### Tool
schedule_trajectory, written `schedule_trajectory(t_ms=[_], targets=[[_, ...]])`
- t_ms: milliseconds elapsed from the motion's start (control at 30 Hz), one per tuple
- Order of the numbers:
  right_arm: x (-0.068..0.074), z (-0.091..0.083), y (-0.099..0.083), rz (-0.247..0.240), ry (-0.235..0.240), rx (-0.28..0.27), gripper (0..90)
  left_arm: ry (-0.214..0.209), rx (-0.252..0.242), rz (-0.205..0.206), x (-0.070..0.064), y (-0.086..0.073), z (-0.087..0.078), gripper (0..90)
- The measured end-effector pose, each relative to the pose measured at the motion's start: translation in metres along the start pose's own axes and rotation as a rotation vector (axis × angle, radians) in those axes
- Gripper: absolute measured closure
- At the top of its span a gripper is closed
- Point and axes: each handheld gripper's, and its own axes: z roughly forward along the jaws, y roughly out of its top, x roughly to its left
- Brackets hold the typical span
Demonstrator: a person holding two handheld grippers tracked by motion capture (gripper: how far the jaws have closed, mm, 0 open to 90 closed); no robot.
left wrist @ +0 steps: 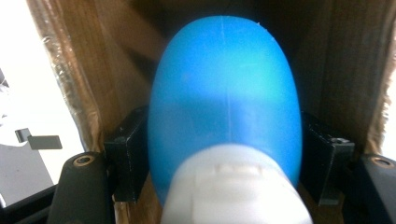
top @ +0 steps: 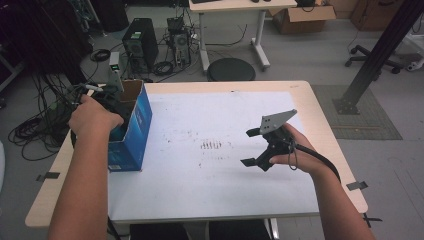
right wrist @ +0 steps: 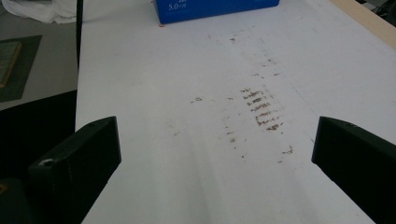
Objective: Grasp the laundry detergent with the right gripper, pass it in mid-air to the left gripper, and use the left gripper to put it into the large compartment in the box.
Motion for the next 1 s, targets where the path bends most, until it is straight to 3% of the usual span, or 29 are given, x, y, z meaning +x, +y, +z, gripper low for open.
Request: schedule_trajectory(t_ms=[400,1000], targets=[[0.002,-0.001,0.002,-0.013,0.004,-0.016,1.4,0.019,-0.033,-0.012,-0.003,-0.009,-0.023,28.5],[0.007,-0.011,0.009,-0.035,0.002,-0.032,1.4,0.038,-0.068,-0.005,-0.016,-0.024,-0.055,15.4]])
